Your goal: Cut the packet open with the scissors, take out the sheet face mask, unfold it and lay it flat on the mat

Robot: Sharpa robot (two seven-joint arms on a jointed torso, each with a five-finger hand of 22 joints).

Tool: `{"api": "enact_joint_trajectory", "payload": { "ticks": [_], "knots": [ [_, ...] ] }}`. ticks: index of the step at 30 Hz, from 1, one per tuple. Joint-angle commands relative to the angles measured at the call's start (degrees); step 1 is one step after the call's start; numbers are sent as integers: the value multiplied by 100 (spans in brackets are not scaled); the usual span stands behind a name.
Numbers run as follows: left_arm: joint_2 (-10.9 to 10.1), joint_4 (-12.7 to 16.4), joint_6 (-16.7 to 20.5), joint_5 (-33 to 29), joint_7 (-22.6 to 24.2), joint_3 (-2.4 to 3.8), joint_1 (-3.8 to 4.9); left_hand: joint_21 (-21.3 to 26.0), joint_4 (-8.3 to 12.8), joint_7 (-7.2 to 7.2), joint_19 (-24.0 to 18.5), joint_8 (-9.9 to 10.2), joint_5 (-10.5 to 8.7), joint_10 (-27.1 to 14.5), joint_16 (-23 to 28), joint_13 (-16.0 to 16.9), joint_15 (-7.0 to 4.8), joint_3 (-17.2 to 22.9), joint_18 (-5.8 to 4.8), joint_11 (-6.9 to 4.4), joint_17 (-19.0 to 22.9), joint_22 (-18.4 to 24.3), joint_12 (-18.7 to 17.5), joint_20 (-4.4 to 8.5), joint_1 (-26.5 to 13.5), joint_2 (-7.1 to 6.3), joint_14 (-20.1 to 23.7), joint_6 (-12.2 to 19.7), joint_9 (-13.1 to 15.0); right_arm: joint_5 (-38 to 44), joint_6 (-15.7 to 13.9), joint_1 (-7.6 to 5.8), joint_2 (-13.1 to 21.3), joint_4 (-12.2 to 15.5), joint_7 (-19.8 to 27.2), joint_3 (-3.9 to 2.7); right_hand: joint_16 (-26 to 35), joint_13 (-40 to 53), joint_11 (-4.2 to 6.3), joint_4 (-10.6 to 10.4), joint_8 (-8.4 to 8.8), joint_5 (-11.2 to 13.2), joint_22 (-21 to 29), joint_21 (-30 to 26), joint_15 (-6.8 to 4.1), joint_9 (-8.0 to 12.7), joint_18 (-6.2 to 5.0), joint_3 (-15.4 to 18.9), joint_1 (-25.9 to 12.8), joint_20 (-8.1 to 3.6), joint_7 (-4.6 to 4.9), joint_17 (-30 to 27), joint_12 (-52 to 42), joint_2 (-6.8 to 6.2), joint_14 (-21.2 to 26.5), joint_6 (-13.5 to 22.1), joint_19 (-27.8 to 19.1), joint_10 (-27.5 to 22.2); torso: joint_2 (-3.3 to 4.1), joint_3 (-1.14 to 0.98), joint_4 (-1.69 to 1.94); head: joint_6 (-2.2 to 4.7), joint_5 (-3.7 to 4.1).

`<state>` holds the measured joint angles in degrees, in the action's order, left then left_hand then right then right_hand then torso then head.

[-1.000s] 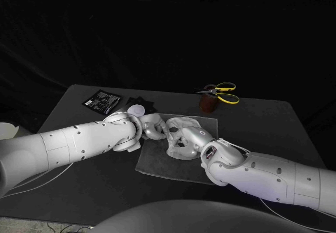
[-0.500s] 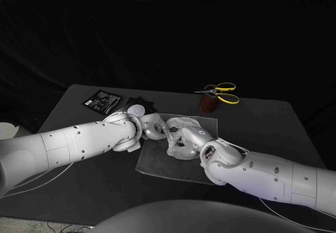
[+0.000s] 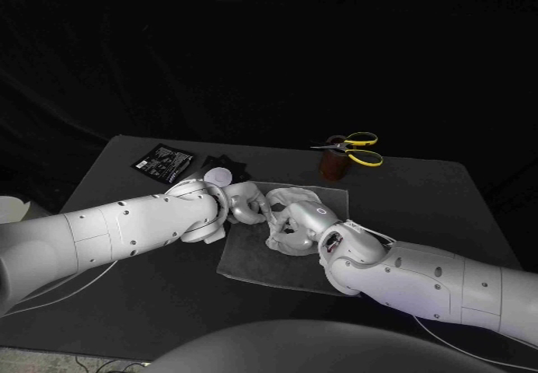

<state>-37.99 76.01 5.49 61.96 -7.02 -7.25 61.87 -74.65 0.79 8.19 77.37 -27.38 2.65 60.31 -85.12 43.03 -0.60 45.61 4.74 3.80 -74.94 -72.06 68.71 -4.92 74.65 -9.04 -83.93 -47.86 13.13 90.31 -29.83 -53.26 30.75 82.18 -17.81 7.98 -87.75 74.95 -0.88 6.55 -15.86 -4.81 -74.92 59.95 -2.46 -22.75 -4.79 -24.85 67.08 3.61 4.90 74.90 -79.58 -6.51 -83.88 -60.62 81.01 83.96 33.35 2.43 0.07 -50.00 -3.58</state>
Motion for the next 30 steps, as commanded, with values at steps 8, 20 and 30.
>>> {"api": "enact_joint_trajectory", "payload": {
  "ticks": [8,20,30],
  "knots": [
    [8,10,-136,-20,-73,-16,-18,10,-12,40,9,14,24,23,-10,9,43,-36,35,-2,-329,-6,36,-31,55,-7,-194,7,3,107,239,28,19,9,-52,18,-42,974,71,190,-185,-11,-829,111,-102,-109,-34,-559,415,-85,-17,1136,-254,400,-530,-97,39,242,-1,-1,0,0,-2],
    [2,3,-130,-20,-84,-17,-17,10,-12,40,9,14,24,23,-10,9,43,-36,35,-2,-329,-6,36,-31,55,-7,-194,7,3,88,175,28,73,59,39,18,-62,1051,51,241,-323,131,-846,188,-85,-237,-21,-939,357,-75,7,1175,-351,503,-539,-16,56,305,0,-1,0,0,2],
    [-9,-2,-142,-20,-99,-17,-17,12,-10,40,8,20,24,16,-8,10,43,-39,36,-2,-324,-4,39,-32,63,-5,-192,0,-3,90,-112,28,195,149,46,17,-92,1083,61,263,-393,195,-879,335,-93,-288,2,-1115,317,-81,-5,1236,-391,516,-552,-21,99,331,-3,-3,-3,0,2]
  ]
}}
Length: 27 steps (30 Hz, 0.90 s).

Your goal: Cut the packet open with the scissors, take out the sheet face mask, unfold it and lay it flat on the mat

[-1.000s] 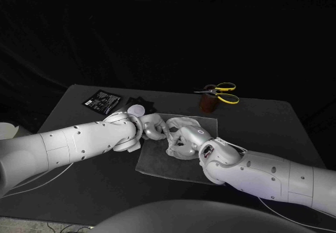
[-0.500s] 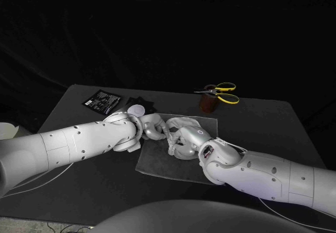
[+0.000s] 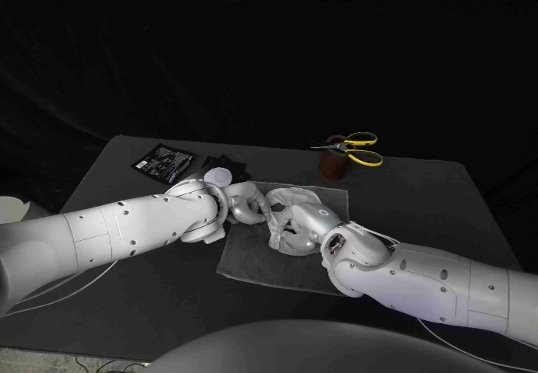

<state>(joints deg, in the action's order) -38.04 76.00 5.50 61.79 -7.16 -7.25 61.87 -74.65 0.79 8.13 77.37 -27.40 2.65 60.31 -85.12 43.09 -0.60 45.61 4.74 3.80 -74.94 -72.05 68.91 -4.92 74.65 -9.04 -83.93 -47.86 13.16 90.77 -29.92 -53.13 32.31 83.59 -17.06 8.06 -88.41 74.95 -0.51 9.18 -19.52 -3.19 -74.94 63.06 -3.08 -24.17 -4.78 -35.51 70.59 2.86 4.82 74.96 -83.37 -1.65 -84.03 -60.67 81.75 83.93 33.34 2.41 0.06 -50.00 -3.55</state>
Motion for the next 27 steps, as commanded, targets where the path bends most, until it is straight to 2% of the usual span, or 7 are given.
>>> {"api": "enact_joint_trajectory", "payload": {
  "ticks": [1,11,14,15,17,19,27],
  "knots": [
    [-5,-2,-146,-3,-88,-17,-17,11,-10,45,8,22,24,16,-8,4,43,-39,36,-2,-324,-5,19,-32,63,-5,-192,0,-6,45,-139,14,58,21,-29,8,-31,1090,25,0,-31,36,-881,42,-32,-149,5,-54,-38,-7,2,1241,-23,28,-540,-17,31,340,0,-1,-1,0,-2],
    [-17,5,-148,-3,-87,-18,-17,11,-10,45,8,22,24,16,-8,4,43,-39,36,-2,-324,-5,19,-32,63,-5,-192,0,-6,0,-275,13,234,162,-44,-4,-41,1102,33,1,-57,39,-891,90,-38,-167,12,-87,-62,-12,-8,1261,-40,16,-544,-25,46,350,3,1,-2,0,-2],
    [-19,10,-145,-3,-81,-18,-17,11,-10,45,8,22,24,16,-8,4,43,-39,36,-2,-324,-5,19,-32,63,-5,-192,0,-6,-124,-360,10,259,200,6,-12,-36,1045,31,-6,-62,34,-881,48,-39,-176,5,-99,-101,-14,-3,1250,52,-15,-542,1,34,313,1,-1,-1,0,-10],
    [-19,12,-143,-3,-80,-18,-17,11,-10,45,8,22,24,16,-8,4,43,-39,36,-2,-324,-5,19,-32,63,-5,-192,0,-6,-185,-404,8,256,206,31,-15,-30,923,22,-16,-62,17,-869,6,-31,-191,-2,-67,-164,-11,6,1236,246,-92,-539,57,20,233,0,-3,0,0,-8],
    [-18,13,-142,-3,-77,-18,-17,11,-10,45,8,22,24,16,-8,4,43,-39,36,-2,-324,-5,19,-32,63,-5,-192,0,-6,-308,-472,3,231,194,72,-21,-22,903,6,-95,-25,-13,-861,-17,-16,-194,-4,39,-301,0,19,1220,283,-177,-535,186,11,215,-1,-3,0,0,-4],
    [-16,14,-140,-3,-75,-18,-17,11,-10,45,8,22,24,16,-8,4,43,-39,36,-2,-324,-5,19,-32,63,-5,-192,0,-6,-406,-508,-2,171,147,90,-27,-11,885,-28,-344,71,-23,-854,-33,14,-151,-5,217,-582,24,54,1198,320,-240,-530,304,5,195,0,-2,-1,0,1],
    [-2,28,-144,-6,-69,-18,-17,11,-10,45,8,22,24,16,-8,4,43,-39,36,-2,-324,-5,19,-32,63,-5,-192,0,-6,-415,-575,-41,-109,-162,-91,-41,-6,875,-13,-746,86,-37,-844,-62,8,-123,-17,490,-881,37,25,1188,352,-388,-527,206,0,176,1,7,7,0,10]
  ]
}}
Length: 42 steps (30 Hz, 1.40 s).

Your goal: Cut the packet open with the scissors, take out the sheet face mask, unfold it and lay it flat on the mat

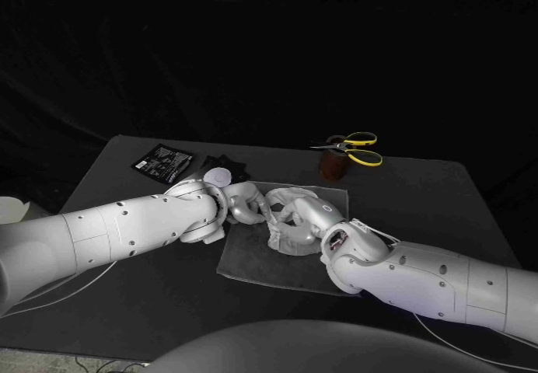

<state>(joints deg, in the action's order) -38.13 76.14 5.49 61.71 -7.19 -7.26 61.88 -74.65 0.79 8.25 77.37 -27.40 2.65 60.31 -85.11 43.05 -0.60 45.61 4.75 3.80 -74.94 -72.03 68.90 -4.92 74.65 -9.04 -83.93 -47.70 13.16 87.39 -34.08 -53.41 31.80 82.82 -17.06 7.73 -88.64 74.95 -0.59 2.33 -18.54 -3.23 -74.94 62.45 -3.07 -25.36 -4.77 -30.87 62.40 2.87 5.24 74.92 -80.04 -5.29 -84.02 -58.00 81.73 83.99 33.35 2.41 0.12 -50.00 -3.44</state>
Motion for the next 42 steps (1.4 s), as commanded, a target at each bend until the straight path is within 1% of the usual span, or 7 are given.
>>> {"api": "enact_joint_trajectory", "payload": {
  "ticks": [1,6,8,12,22,35,42],
  "knots": [
    [9,16,-145,1,-66,-17,-18,12,-10,33,8,22,24,16,-8,8,43,-40,35,-2,-324,-7,20,-32,63,-5,-192,-16,-6,-66,-162,-18,-97,-133,-114,-9,15,877,1,-76,-21,-31,-846,3,2,-7,-17,38,-65,33,-25,1196,16,-35,-529,-78,3,171,0,10,-1,0,-2],
    [17,20,-151,0,-67,-17,-18,12,-10,33,8,22,24,16,-8,8,43,-40,35,-2,-324,-7,20,-32,63,-5,-192,-16,-6,6,-155,-33,-254,-323,-215,-12,11,899,84,-179,-196,-22,-850,24,-63,-106,-17,138,-38,-14,-128,1204,-12,-107,-531,-265,16,188,2,6,6,0,-6],
    [19,19,-152,0,-68,-17,-18,12,-10,33,8,22,24,16,-8,8,43,-40,35,-2,-324,-7,20,-32,63,-5,-192,-16,-6,35,-144,-36,-306,-385,-245,-13,9,863,156,-237,-397,-20,-852,32,-120,-261,-17,189,7,-61,-214,1210,48,-127,-533,-371,22,169,0,6,3,0,-2],
    [24,18,-155,-1,-70,-17,-18,12,-10,33,8,22,24,16,-8,8,43,-40,35,-2,-324,-7,20,-32,63,-5,-192,-16,-6,106,-82,-41,-411,-514,-301,-14,2,931,227,-338,-710,-7,-860,63,-186,-557,-8,234,83,-127,-293,1227,-57,-161,-537,-323,39,224,-1,7,-1,0,-10],
    [31,19,-163,-1,-77,-17,-18,12,-10,33,8,22,24,16,-8,8,43,-40,35,-2,-324,-7,20,-32,63,-5,-192,-16,-6,317,97,-41,-585,-695,-390,-14,-34,1145,301,-379,-1088,32,-902,231,-248,-885,22,304,186,-187,-380,1299,-399,-294,-554,-266,100,372,1,4,-1,0,-13],
    [33,17,-177,-1,-91,-16,-18,12,-10,33,8,22,24,16,-8,8,43,-40,35,-2,-324,-7,20,-32,63,-5,-192,-16,-6,594,276,-41,-623,-787,-506,-14,-47,1274,363,-259,-1298,35,-935,372,-302,-1046,47,234,400,-239,-447,1324,-610,-370,-560,-231,151,458,0,0,-6,0,-18],
    [31,11,-194,-1,-107,-17,-18,12,-9,33,7,43,24,9,-9,17,43,-49,36,-1,-323,-6,29,-34,75,-1,-192,-27,-24,703,359,-42,-602,-759,-554,-14,-46,1288,374,-158,-1333,35,-939,386,-315,-1070,50,135,525,-254,-457,1321,-630,-398,-559,-206,155,466,1,1,-8,0,-12]
  ]
}}
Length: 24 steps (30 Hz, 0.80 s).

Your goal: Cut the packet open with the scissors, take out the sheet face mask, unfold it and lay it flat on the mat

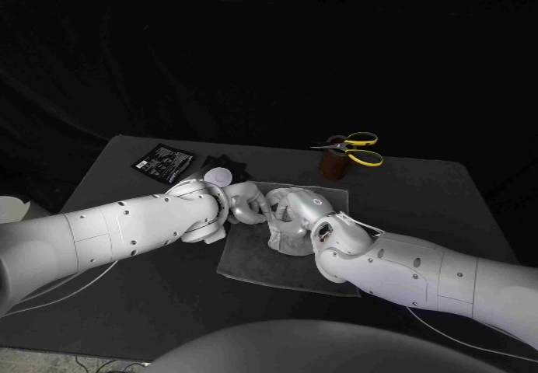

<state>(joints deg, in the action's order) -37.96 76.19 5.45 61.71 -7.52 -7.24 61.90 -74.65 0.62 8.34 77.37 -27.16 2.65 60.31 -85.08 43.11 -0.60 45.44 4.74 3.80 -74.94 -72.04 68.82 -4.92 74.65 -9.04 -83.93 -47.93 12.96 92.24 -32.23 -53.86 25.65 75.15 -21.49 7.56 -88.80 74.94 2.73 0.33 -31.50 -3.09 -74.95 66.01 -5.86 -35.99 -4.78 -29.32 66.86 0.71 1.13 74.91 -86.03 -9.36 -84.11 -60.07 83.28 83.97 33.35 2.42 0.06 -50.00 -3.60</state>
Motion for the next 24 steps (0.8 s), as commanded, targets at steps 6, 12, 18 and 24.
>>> {"api": "enact_joint_trajectory", "payload": {
  "ticks": [6,12,18,24],
  "knots": [
    [10,1,-197,-1,-87,-19,-20,12,8,25,6,19,24,8,-12,11,43,-32,37,-1,-323,-5,38,-34,75,-1,-192,-5,-3,279,193,-1,56,41,-145,3,-27,1282,43,94,-45,21,-936,27,-37,-9,51,-77,129,-42,-44,1316,-20,-13,-548,12,-1,463,0,-1,0,0,5],
    [2,-7,-200,0,-95,-19,-20,12,8,25,6,19,24,8,-12,11,43,-32,37,-1,-323,-5,38,-34,75,-1,-192,-5,-3,317,158,-15,117,94,-169,2,-26,1276,41,125,-42,17,-936,25,-37,-5,51,-137,165,-43,-40,1314,-8,-7,-547,23,-2,458,-1,1,-1,0,6],
    [-3,-10,-205,0,-101,-19,-19,12,8,25,6,19,24,8,-12,11,43,-32,37,-1,-323,-5,38,-34,75,-1,-192,-5,-3,335,102,-34,171,163,-179,-1,-25,1274,37,144,-38,11,-936,25,-34,1,51,-195,182,-43,-35,1312,-4,3,-547,34,-3,456,0,-2,-1,0,11],
    [-5,-10,-207,0,-104,-19,-19,4,8,26,13,24,24,8,-12,14,44,-34,34,-1,-323,-14,40,-35,79,1,-191,-8,-8,348,47,-65,229,229,-190,-10,-24,1272,33,151,-34,5,-938,32,-32,6,53,-236,186,-41,-30,1310,0,12,-546,42,-1,455,0,1,-3,0,10]
  ]
}}
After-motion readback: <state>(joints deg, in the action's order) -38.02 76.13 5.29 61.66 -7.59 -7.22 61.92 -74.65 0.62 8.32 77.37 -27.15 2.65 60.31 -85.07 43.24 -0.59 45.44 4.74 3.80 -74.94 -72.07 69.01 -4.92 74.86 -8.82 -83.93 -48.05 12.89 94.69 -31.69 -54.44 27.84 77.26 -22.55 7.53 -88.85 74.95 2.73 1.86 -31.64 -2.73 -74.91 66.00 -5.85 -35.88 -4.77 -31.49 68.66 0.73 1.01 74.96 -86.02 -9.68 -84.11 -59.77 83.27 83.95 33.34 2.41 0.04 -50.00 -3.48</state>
